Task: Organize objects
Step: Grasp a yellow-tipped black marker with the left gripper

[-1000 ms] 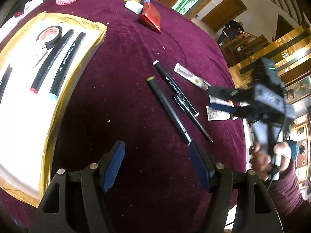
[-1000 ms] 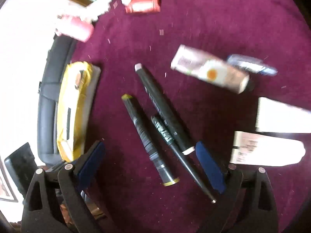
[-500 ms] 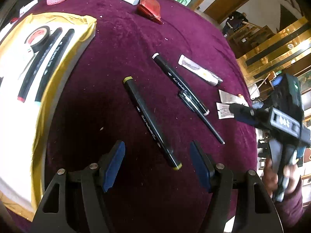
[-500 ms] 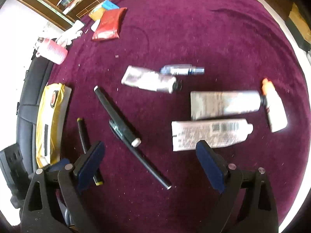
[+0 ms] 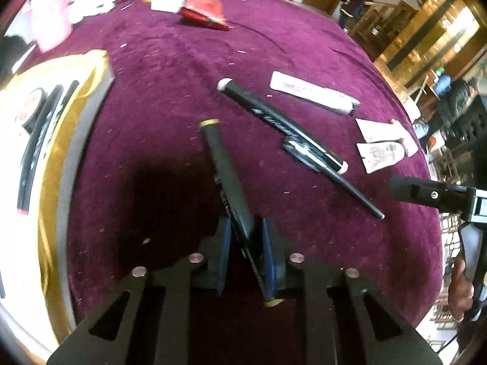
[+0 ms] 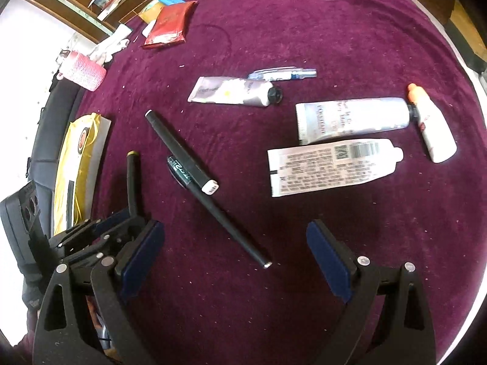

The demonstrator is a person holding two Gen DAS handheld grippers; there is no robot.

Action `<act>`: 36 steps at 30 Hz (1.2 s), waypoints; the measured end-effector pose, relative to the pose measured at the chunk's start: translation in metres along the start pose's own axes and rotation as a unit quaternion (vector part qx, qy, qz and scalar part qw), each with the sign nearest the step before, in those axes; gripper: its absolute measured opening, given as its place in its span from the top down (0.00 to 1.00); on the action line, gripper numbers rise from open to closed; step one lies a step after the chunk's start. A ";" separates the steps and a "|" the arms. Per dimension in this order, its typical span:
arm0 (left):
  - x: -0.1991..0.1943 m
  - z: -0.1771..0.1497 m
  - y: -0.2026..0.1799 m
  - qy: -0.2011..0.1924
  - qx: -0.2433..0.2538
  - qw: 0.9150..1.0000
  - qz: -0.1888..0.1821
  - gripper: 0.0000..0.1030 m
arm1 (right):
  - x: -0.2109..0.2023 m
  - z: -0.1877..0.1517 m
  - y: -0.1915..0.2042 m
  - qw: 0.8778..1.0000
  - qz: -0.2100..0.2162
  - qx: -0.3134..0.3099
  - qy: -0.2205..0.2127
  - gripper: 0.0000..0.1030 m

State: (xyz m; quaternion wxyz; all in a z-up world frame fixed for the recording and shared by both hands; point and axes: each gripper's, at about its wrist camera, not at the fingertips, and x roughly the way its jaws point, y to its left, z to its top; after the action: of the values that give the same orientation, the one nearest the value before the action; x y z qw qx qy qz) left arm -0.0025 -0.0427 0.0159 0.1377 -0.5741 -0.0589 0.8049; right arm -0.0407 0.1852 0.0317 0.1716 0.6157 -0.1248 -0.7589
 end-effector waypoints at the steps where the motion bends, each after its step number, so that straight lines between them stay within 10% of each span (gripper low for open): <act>1: -0.002 0.000 0.004 -0.001 -0.004 1.000 0.004 0.84 | -0.001 0.000 -0.001 1.000 0.000 0.000 -0.001 0.07; 6: 0.000 0.004 0.006 -0.004 -0.005 1.000 0.001 0.73 | 0.002 -0.001 0.001 1.000 0.004 -0.004 0.003 0.07; 9: 0.006 0.004 -0.017 -0.010 0.041 0.999 0.013 0.44 | 0.008 -0.001 0.008 1.000 0.002 -0.013 0.009 0.07; 12: 0.014 -0.001 -0.038 -0.026 0.094 0.994 0.057 0.43 | 0.014 -0.001 0.017 0.999 -0.006 -0.030 0.013 0.07; 15: 0.007 -0.004 -0.029 -0.040 0.094 0.993 0.060 0.87 | 0.018 -0.002 0.029 0.998 -0.027 -0.060 0.013 0.07; 25: -0.029 -0.012 0.010 -0.046 0.023 0.999 0.005 0.89 | 0.037 -0.001 0.047 0.990 -0.080 -0.117 0.010 0.09; 31: -0.039 -0.015 0.016 -0.046 0.008 0.999 -0.012 0.89 | 0.044 -0.011 0.070 0.984 -0.086 -0.156 0.024 0.47; 36: -0.045 -0.018 0.022 -0.048 0.001 0.999 -0.024 0.89 | 0.048 -0.009 0.081 0.984 -0.079 -0.158 0.033 0.51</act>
State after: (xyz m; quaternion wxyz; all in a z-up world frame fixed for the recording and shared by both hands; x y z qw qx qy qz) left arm 0.0250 -0.0779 0.0452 0.1545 -0.5335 -0.0785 0.8278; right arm -0.0321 0.0922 0.0191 0.2106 0.6133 0.0513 -0.7596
